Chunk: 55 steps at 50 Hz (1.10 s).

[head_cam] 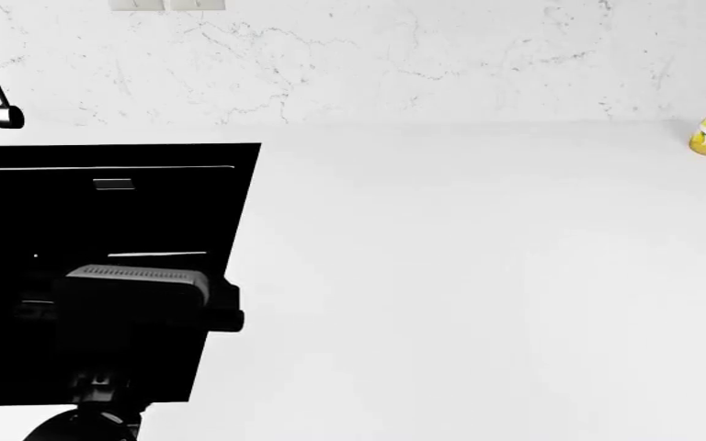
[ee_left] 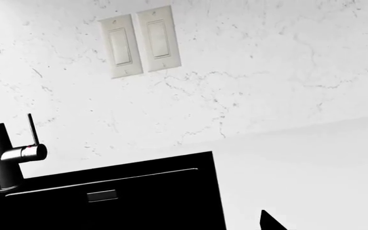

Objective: Pick the yogurt and yogurt from the counter and place them in the cabinets closest to them.

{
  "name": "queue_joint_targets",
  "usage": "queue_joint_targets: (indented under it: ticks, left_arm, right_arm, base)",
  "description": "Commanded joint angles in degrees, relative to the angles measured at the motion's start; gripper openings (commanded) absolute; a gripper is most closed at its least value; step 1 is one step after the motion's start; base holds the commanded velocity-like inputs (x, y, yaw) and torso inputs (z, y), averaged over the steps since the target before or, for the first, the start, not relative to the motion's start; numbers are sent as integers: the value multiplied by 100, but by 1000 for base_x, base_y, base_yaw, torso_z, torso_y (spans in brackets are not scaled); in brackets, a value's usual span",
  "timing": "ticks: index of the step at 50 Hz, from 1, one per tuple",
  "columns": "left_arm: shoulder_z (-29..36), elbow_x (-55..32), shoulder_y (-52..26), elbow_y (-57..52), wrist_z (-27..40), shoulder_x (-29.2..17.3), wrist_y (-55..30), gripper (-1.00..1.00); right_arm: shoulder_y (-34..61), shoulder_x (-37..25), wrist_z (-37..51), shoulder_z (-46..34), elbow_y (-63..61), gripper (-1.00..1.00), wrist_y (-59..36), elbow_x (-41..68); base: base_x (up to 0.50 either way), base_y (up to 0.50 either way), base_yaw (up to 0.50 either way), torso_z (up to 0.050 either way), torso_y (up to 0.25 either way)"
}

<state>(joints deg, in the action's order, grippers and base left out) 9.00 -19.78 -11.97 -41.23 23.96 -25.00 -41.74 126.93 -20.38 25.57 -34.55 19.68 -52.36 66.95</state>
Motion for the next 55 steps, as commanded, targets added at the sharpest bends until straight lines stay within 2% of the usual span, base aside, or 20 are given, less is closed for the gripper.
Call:
queue_joint_targets:
  ticks: [1,4,7,11,18,28,39,55]
  left_arm:
    - [27,-9,13,15,3,-7,26,100]
    - [35,-4,17,21,9,-11,32,100]
    - [42,-10,24,34,6,-7,47,100]
    - [59,-26,-13,-4,19,-12,-13,100]
    - [48,-43,-1,-47,48,-32,-66,100]
    - [3,-81,15,-49,51,-42,-33,100]
    - [50,-68,49,14,43,-44,38,100]
    - [1,-106,119,17,57,-68,91,100]
  right_arm:
    - [690,805,-1477,-467,2856,-100,1289,-1447]
    - [803,1189,-1953,-217,3840,-100,1669,-2113]
    - [806,1585,-2395,700,4715,-100,1959,-3383]
    - [806,1852,-2553,1890,5416,-100,2296,-4711]
    - [454,2032,-2392,2746,5531,-100,2466,-5650]
    - [58,2036,-2114,2261,5531,-100,2654,-5473]
    - [-240,2037,-1914,1348,5531,-100,2558,-4992]
    - [-568,2037,-1861,858,5531,-100,2558,-4669]
  base:
    - [0,0,0,0,0]
    - [0,0,0,0,0]
    - [0,0,0,0,0]
    - [0,0,0,0,0]
    - [0,0,0,0,0]
    - [0,0,0,0,0]
    - [0,0,0,0,0]
    - [1,0,0,0,-1]
